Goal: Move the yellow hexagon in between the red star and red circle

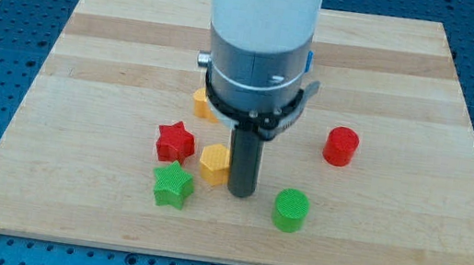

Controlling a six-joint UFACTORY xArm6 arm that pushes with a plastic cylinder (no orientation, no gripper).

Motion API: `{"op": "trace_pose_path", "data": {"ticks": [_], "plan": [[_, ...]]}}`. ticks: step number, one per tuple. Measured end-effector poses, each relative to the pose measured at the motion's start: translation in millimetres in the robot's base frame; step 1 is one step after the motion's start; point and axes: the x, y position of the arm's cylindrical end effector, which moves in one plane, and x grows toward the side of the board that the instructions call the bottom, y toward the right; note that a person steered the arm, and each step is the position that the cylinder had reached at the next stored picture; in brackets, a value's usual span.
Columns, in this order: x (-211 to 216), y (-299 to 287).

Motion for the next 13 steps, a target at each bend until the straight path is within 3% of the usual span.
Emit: {"op": "trace_pose_path", "data": {"ticks": [2,3,4,5,6,7,9,12,13], "plan": [[15,-43],[-24,-68],[-89,-68],[-111,-68],[-96,-69],[-44,-84],[2,-86],[-17,-20],[-31,-29]]}}
